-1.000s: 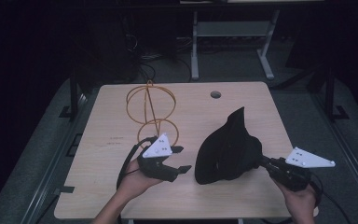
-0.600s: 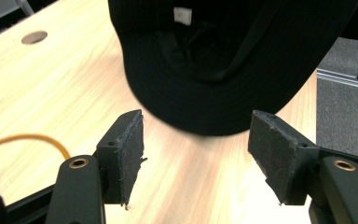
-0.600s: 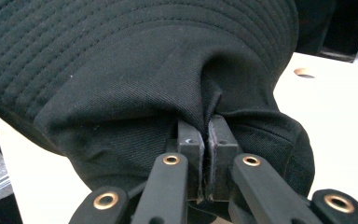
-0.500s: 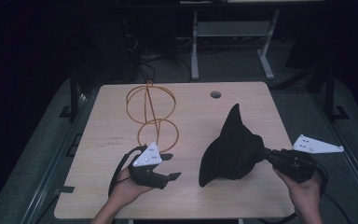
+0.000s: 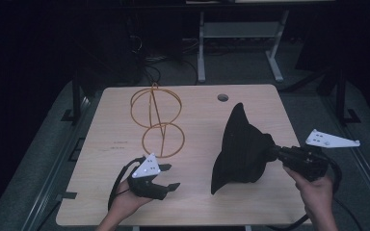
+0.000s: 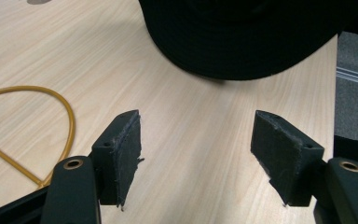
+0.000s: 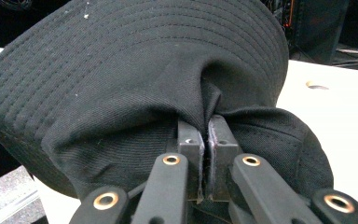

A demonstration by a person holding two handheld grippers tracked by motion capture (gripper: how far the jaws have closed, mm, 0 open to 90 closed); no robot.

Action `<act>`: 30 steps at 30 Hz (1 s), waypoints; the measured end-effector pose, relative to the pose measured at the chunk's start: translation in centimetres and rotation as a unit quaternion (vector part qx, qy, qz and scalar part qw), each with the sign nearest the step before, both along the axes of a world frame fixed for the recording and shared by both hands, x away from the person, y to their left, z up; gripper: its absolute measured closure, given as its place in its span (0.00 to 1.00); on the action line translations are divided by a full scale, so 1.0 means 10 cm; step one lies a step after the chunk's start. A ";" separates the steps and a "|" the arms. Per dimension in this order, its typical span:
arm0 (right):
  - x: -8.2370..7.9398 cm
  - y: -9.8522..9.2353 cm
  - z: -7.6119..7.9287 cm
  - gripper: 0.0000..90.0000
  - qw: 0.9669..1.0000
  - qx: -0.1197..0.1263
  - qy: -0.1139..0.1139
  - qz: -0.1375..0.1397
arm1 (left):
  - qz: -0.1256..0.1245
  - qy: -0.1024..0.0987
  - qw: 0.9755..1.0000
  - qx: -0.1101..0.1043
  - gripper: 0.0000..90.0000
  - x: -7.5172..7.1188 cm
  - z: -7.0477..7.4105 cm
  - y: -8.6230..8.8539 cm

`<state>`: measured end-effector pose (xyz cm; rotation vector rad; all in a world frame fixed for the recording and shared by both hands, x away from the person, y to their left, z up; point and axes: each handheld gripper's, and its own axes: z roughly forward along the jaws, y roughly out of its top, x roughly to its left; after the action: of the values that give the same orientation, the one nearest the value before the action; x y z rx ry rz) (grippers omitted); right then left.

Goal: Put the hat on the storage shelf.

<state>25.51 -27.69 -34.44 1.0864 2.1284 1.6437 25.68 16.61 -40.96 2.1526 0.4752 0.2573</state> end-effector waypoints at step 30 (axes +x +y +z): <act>0.30 0.20 0.53 0.96 1.000 0.019 -0.021 0.007 | 0.018 -0.001 1.000 -0.014 0.31 -0.03 -0.08 0.10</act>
<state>28.50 -25.73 -29.13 1.0417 2.0919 1.7032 25.42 17.56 -41.75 2.1178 0.5134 0.2722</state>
